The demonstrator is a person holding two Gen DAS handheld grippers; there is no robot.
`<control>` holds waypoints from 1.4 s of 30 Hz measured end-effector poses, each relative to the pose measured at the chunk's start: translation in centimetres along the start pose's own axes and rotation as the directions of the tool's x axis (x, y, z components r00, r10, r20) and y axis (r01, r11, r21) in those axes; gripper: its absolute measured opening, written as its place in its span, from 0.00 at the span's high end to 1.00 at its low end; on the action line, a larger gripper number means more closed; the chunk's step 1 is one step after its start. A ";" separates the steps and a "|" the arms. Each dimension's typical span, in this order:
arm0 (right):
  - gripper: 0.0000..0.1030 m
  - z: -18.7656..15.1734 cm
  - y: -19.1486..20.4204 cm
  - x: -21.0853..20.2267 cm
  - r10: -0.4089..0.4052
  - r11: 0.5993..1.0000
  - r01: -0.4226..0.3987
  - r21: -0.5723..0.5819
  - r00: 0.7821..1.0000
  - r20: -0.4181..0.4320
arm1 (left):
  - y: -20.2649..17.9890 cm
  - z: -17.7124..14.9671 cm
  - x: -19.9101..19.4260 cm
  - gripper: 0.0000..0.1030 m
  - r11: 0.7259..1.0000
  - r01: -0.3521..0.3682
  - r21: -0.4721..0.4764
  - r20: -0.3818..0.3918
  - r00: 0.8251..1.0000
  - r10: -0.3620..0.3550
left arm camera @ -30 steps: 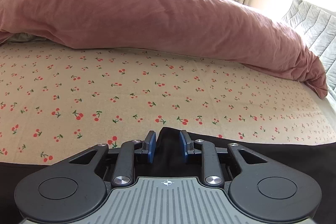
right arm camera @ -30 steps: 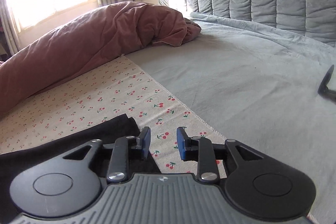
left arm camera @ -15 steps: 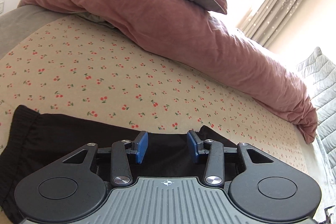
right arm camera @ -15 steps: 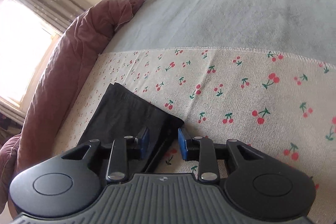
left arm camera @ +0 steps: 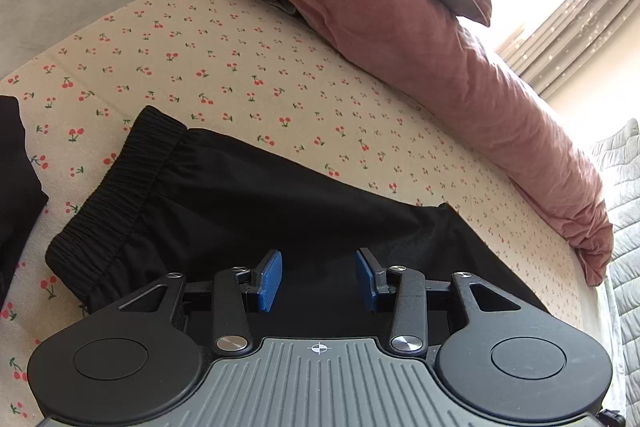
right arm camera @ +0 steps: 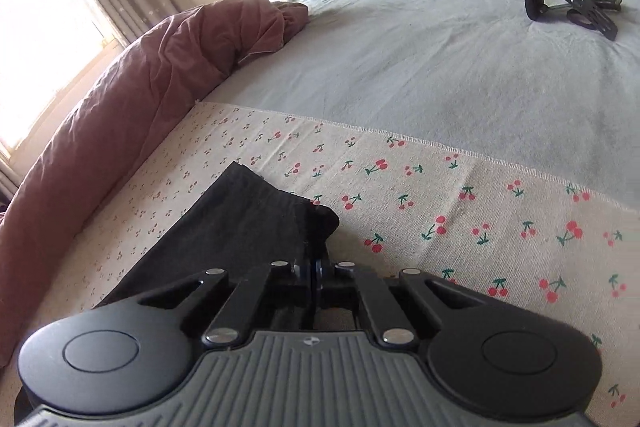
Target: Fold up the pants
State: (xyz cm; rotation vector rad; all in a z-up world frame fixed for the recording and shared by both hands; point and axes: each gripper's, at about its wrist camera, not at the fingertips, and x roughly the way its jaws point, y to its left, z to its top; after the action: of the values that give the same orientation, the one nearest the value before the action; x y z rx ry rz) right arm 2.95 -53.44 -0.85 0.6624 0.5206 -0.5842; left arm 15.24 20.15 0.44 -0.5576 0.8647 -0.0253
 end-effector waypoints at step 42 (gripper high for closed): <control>0.58 -42.2 37.8 -20.8 0.321 -0.440 -0.457 -0.773 0.724 -0.611 | 9.0 0.4 -2.5 0.45 0.993 0.028 -0.117 -0.054 0.998 -0.035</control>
State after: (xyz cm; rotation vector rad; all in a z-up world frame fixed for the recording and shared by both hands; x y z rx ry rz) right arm 1.49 6.87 -0.96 -0.8486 0.5737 0.8140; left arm 12.10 28.67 -1.83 -0.6821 0.9160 -0.0195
